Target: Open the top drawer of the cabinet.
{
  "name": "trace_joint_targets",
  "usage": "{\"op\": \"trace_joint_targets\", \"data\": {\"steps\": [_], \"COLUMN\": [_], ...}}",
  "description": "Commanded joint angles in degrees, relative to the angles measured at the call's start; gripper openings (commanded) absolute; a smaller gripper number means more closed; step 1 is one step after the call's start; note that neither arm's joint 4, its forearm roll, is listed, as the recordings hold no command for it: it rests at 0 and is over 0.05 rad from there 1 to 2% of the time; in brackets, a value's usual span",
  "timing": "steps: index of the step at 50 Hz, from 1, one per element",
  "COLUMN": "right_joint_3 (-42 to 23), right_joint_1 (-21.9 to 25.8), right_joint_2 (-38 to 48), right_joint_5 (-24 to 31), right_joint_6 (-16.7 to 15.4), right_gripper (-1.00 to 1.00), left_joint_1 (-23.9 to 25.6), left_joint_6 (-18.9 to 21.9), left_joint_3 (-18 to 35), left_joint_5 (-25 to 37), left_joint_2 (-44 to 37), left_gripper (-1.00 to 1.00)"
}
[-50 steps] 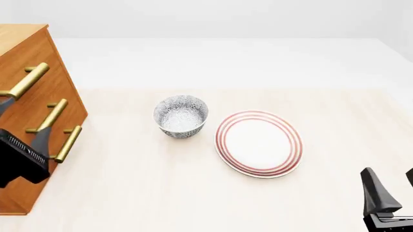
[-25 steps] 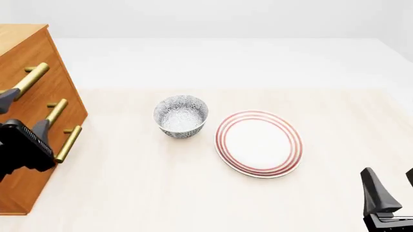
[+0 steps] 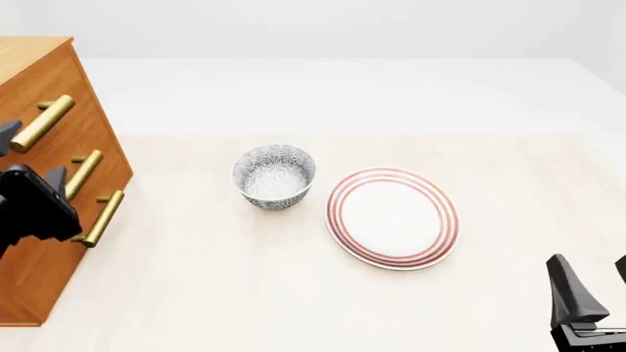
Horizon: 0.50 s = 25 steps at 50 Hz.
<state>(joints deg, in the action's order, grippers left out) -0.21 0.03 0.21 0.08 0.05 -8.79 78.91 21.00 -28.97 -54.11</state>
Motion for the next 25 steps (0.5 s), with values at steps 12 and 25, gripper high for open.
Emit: {"op": "trace_joint_targets", "data": {"steps": [12, 25], "right_joint_3": [0.03, 0.03], "right_joint_1": [0.00, 0.00], "right_joint_2": [0.00, 0.00], "right_joint_5": [-0.04, -0.04], "right_joint_6": [-0.02, -0.02], "right_gripper": [1.00, 1.00], "left_joint_1": [-1.24, -1.80], "left_joint_6": [1.36, 1.23], "left_joint_3": [2.13, 2.75], "left_joint_5": [-0.18, -2.57], "left_joint_2": [-2.10, -6.32], "left_gripper": [1.00, 1.00]}}
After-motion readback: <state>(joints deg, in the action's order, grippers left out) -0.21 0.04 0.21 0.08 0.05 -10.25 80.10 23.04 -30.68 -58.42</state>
